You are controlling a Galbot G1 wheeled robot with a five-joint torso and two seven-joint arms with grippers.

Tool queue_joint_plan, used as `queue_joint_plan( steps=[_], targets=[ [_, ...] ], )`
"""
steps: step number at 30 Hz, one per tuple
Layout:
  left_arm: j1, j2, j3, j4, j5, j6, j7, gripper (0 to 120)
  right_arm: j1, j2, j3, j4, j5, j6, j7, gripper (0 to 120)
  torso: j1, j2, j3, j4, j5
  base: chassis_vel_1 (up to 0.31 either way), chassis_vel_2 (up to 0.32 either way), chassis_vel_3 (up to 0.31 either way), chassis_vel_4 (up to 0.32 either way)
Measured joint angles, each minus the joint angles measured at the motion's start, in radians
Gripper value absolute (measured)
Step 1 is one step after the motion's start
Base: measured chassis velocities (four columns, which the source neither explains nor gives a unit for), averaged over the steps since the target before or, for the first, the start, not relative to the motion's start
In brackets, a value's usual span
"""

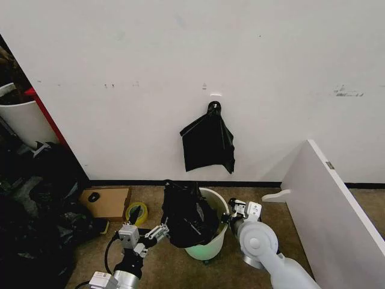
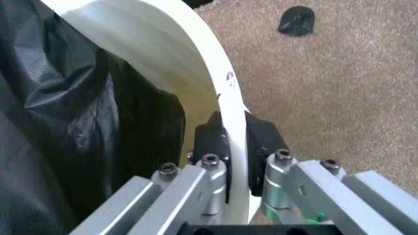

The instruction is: Place the garbage bag over the trash bin.

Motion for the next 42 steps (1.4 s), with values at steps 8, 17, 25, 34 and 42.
queue_joint_plan(
  steps=[8,17,25,34,42],
  targets=[
    [0.005,-0.011,0.008,0.000,0.003,0.003,0.000,100,-0.007,-0.008,-0.003,0.001,-0.009,-0.006,-0.009,36,0.000,0.000,0.000,0.0000,0.0000,0.000,0.000,0.000,0.000],
    [0.012,-0.008,0.011,-0.006,0.008,0.006,0.000,100,-0.012,-0.016,0.000,0.006,-0.068,-0.003,-0.026,67,0.000,0.000,0.000,0.0000,0.0001,0.000,0.000,0.000,0.000],
    [0.012,0.022,0.024,-0.025,0.027,0.080,-0.029,100,-0.043,-0.032,0.020,0.042,-0.194,0.016,-0.074,95,0.000,0.000,0.000,0.0000,0.0001,0.000,0.000,0.000,0.000],
    [-0.067,0.128,0.047,-0.029,0.020,0.193,-0.067,99,-0.121,-0.055,0.059,0.114,-0.398,0.053,-0.130,100,0.000,0.000,0.000,-0.0002,0.0001,0.000,0.000,0.000,0.000],
    [-0.165,0.161,0.070,-0.006,-0.056,0.305,-0.090,98,-0.152,-0.058,0.048,0.143,-0.531,0.086,-0.199,100,0.000,0.000,0.000,0.0007,-0.0001,0.000,0.000,0.000,0.000]
  ],
)
